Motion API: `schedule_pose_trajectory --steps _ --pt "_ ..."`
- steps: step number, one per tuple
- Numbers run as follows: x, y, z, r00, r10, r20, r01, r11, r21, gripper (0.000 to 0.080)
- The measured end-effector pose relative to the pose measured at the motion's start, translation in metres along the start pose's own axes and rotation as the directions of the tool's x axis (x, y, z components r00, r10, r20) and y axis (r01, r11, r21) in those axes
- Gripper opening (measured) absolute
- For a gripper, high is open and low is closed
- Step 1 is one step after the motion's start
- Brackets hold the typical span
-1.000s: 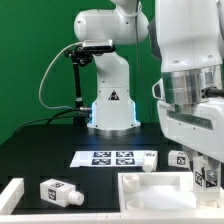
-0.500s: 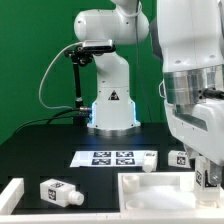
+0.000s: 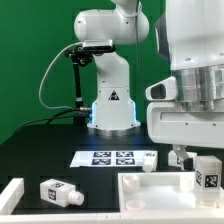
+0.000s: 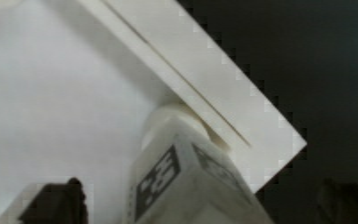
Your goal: Assemble one leg
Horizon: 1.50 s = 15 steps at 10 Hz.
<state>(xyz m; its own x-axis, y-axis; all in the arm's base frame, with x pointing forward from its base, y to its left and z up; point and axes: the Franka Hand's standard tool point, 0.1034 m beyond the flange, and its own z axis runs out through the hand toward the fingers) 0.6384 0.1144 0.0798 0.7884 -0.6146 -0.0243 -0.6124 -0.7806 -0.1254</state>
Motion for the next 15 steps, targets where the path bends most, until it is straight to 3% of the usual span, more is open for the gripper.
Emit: schedule_pose_trajectory --steps 2,3,5,6,7,11,12,14,15 --pt "0.0091 0.0032 -0.0005 0.89 -0.454 -0.032 0.453 0.891 -0.04 0.0649" --pt "0.0083 0.0026 -0.0001 0.913 -0.407 -0.033 0.406 0.913 -0.034 0.0649" --pt "0.0089 0.0033 -0.0001 0.921 -0.387 -0.034 0.386 0.922 -0.034 0.042" --pt "0.0088 0.0031 0.0 0.946 -0.323 -0.036 0.322 0.946 -0.031 0.042" --pt "0.0088 0.0033 0.0002 0.966 -0.257 -0.037 0.256 0.966 -0.028 0.0284" --pt "0.0111 0.0058 0.0011 0.982 0.184 -0.051 -0.185 0.983 -0.016 0.0284" --pt "0.0119 0.0072 0.0016 0.944 0.326 -0.047 -0.327 0.945 -0.01 0.0284" --pt "0.0117 0.0096 0.0026 0.717 0.697 -0.022 -0.697 0.717 0.013 0.0285" --pt "0.0109 0.0095 0.0026 0.611 0.792 -0.021 -0.791 0.611 0.014 0.0285"
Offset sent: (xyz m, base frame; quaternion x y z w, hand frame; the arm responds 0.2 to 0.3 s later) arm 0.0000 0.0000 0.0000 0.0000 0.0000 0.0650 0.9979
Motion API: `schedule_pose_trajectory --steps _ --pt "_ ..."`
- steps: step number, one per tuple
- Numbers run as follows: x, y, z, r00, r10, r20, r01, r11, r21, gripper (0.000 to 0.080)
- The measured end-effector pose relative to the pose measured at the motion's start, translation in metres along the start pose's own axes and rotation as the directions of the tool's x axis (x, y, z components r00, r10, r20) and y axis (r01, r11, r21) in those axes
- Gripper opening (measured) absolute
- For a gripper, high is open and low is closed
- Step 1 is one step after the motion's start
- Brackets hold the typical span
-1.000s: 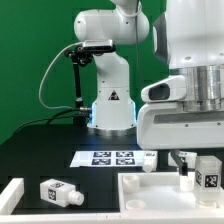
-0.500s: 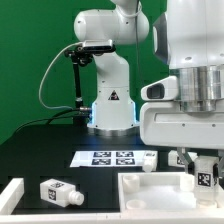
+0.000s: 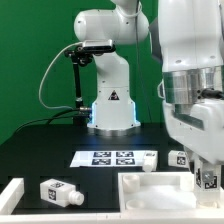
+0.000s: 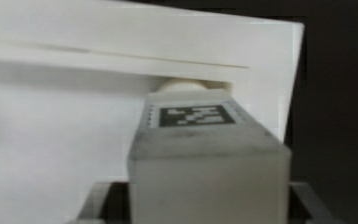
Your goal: Assemble one leg
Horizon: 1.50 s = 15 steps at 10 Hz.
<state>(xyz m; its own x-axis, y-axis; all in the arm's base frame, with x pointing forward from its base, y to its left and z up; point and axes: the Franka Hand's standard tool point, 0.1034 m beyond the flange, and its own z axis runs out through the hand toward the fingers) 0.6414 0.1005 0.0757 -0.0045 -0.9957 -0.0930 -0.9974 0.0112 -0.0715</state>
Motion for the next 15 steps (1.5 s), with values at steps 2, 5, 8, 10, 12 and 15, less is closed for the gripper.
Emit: schedule_pose_trajectory --steps 2,5,8,10,12,15 --pt "0.0 0.0 0.0 1.0 0.007 -0.001 -0.007 1.0 -0.001 0.0285" --pt "-0.009 0.003 0.003 0.888 -0.459 -0.033 0.459 0.888 -0.029 0.0594" --pt "-0.018 0.006 0.002 0.69 -0.723 -0.027 0.723 0.691 -0.028 0.0647" --pt "-0.015 0.004 0.002 0.499 -0.866 -0.03 0.865 0.5 -0.048 0.0649" --pt "-0.014 -0.005 -0.003 0.11 -0.993 -0.028 0.99 0.112 -0.081 0.0649" --pt "-0.014 -0.005 -0.002 0.153 -0.988 -0.031 0.985 0.156 -0.081 0.0376"
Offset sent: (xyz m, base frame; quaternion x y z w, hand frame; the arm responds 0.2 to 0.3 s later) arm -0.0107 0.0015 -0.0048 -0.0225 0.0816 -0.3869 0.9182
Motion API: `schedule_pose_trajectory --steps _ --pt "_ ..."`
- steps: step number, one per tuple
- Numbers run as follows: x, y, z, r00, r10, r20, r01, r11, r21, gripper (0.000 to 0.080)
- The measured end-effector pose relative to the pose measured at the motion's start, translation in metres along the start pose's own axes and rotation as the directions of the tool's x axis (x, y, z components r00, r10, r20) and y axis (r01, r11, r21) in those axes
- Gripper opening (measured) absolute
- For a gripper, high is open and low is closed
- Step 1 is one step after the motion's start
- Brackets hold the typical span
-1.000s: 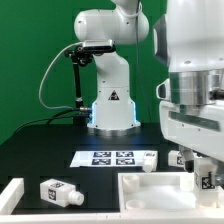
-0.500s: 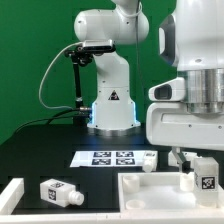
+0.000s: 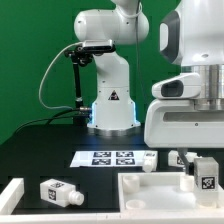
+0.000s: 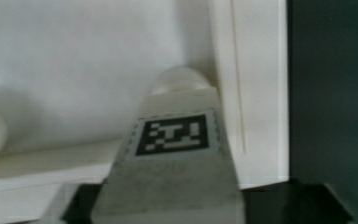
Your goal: Assemble one leg
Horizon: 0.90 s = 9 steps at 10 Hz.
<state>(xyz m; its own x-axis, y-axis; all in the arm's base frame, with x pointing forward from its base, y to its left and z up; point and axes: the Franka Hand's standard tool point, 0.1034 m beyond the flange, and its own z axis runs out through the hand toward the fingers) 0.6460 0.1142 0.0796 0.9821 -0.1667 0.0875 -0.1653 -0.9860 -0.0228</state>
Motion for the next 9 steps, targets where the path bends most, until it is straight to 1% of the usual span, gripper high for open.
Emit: schedule_pose_trajectory --steps 1,3,4,5,6,7,8,9 --pt "0.0 0.0 0.0 0.997 0.072 0.001 -0.072 0.997 0.001 0.0286" --pt "0.0 0.001 0.0 0.973 0.231 0.0 -0.231 0.973 -0.002 0.0286" --pt "-0.001 0.002 0.001 0.916 0.4 -0.008 -0.4 0.916 -0.011 0.0286" --pt "-0.002 0.003 0.001 0.843 0.538 -0.015 -0.538 0.843 -0.014 0.0286" --pt "-0.002 0.005 0.001 0.732 0.681 -0.014 -0.681 0.732 -0.01 0.0286" --pt "-0.001 0.007 0.002 0.589 0.808 0.004 -0.808 0.589 0.004 0.0286" --pt "-0.002 0.01 0.002 0.444 0.895 0.029 -0.896 0.444 0.018 0.0286" --pt "-0.003 0.011 0.003 0.297 0.953 0.057 -0.955 0.297 0.015 0.0288"
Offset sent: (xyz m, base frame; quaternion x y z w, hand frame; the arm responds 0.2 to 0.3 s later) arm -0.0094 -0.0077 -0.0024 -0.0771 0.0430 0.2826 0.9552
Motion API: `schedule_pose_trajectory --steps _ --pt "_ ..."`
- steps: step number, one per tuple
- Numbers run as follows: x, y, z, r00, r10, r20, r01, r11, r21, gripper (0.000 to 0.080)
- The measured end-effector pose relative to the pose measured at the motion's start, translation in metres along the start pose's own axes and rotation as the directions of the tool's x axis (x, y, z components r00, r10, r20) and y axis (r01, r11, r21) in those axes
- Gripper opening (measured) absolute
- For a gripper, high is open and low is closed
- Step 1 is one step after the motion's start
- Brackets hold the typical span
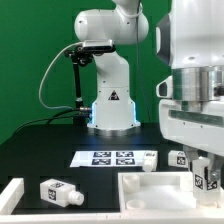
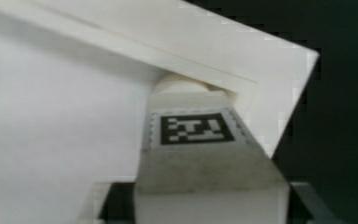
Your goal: Assemble one leg
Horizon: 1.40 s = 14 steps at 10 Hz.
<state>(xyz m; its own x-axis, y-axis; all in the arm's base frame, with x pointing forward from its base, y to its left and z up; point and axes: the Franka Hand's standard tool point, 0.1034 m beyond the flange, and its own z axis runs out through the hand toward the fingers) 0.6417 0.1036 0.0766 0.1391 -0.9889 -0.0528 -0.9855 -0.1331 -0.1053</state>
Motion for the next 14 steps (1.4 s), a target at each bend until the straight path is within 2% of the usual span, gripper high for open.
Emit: schedule_pose_trajectory --steps 1,3,4,5,6,7,8,10,11,12,14 --pt "0.001 0.0 0.0 0.999 0.054 0.006 -0.054 0.999 -0.001 0.0288" --pt "0.001 0.001 0.001 1.0 0.031 0.003 -0.031 1.0 -0.002 0.0295" --pt "0.0 0.001 0.001 1.0 0.028 0.004 -0.028 1.0 -0.003 0.0503" --pt "-0.002 0.001 0.002 0.982 -0.189 -0.003 0.189 0.982 -0.01 0.0602" --pt "-0.004 0.0 0.003 0.904 -0.428 0.003 0.428 0.904 -0.015 0.0602" --pt "-0.003 0.002 0.003 0.836 -0.549 0.021 0.549 0.836 -0.019 0.064" --pt "-0.005 0.0 -0.001 0.842 -0.539 -0.005 0.539 0.842 0.01 0.0647" --pt "-0.004 0.002 -0.001 0.76 -0.65 -0.009 0.65 0.76 0.004 0.0649" --pt "-0.004 0.002 -0.001 0.671 -0.741 -0.014 0.741 0.672 -0.005 0.0649" --pt "-0.014 0.003 0.0 0.525 -0.851 -0.021 0.85 0.525 -0.03 0.0649" --pt "-0.009 0.002 0.0 0.561 -0.827 -0.023 0.827 0.562 -0.03 0.0649"
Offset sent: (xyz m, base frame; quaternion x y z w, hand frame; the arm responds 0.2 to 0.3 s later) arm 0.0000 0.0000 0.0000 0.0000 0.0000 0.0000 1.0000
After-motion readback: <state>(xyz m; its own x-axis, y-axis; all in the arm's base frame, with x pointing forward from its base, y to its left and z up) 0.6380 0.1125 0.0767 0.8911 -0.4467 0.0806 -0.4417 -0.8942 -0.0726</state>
